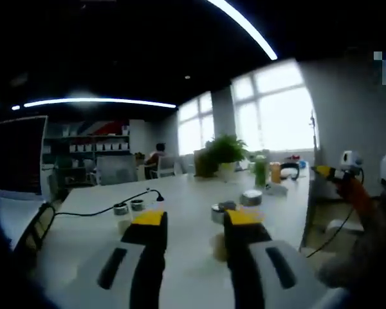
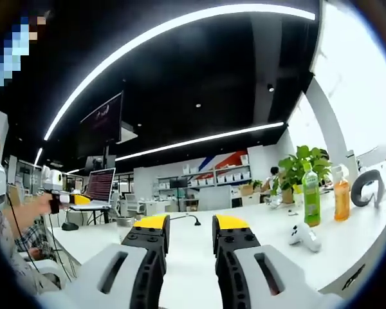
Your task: Rotate the seasoning bottle until the label or dispensing opening points toward the visible target arrow and the bottle remains upright within the marked orientation range
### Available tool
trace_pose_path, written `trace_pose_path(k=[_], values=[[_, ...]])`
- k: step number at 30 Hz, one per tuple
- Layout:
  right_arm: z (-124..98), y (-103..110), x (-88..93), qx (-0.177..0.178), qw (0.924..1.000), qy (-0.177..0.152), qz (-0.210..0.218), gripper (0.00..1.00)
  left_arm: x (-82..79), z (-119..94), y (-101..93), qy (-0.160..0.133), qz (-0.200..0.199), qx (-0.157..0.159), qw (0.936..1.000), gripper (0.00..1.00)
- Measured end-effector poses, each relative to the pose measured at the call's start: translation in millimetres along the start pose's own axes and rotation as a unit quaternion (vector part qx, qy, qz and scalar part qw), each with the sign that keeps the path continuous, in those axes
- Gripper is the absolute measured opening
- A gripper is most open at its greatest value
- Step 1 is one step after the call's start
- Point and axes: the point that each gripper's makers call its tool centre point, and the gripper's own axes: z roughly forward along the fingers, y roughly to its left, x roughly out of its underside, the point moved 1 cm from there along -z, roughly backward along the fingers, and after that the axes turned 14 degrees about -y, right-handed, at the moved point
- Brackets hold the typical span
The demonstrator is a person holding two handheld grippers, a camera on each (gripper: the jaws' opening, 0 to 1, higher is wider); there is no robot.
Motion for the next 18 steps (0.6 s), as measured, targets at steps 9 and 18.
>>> trace_pose_path(k=[9, 18], values=[[1, 2, -0.6, 0.003, 0.9996, -0.010, 0.026, 0.25, 0.0, 39, 27.0, -0.028, 0.010, -0.030, 0.9991, 0.35], [10, 23, 11.6, -0.006, 0.9982, -0.022, 0.055, 0.23, 4.9, 80, 65.1, -0.068, 0.009, -0.068, 0.9953, 0.30]])
